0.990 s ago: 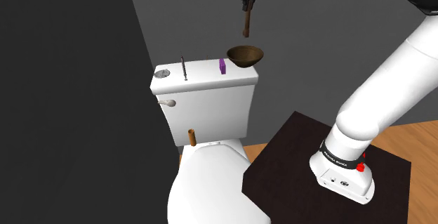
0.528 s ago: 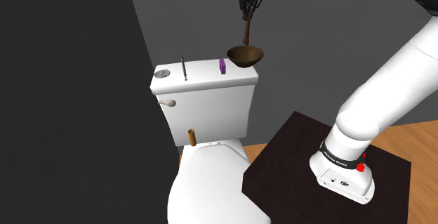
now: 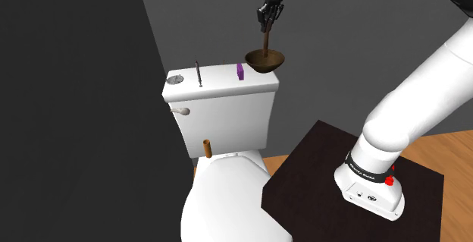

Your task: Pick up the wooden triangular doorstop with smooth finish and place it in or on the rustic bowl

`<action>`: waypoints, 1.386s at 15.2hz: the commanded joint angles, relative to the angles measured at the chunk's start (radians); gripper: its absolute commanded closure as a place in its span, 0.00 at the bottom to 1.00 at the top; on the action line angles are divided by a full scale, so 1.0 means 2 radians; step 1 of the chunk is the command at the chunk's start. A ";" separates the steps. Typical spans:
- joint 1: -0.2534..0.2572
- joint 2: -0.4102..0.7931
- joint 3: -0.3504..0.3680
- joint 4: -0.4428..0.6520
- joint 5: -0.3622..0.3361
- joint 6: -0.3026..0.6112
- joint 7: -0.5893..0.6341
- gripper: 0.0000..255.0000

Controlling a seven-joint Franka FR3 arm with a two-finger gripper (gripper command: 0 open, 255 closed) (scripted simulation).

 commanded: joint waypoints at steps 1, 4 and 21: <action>0.000 -0.001 0.000 -0.008 0.000 0.007 0.000 1.00; 0.000 -0.001 0.000 -0.008 0.000 0.007 0.000 1.00; 0.000 -0.010 0.001 0.046 -0.001 -0.056 0.000 0.00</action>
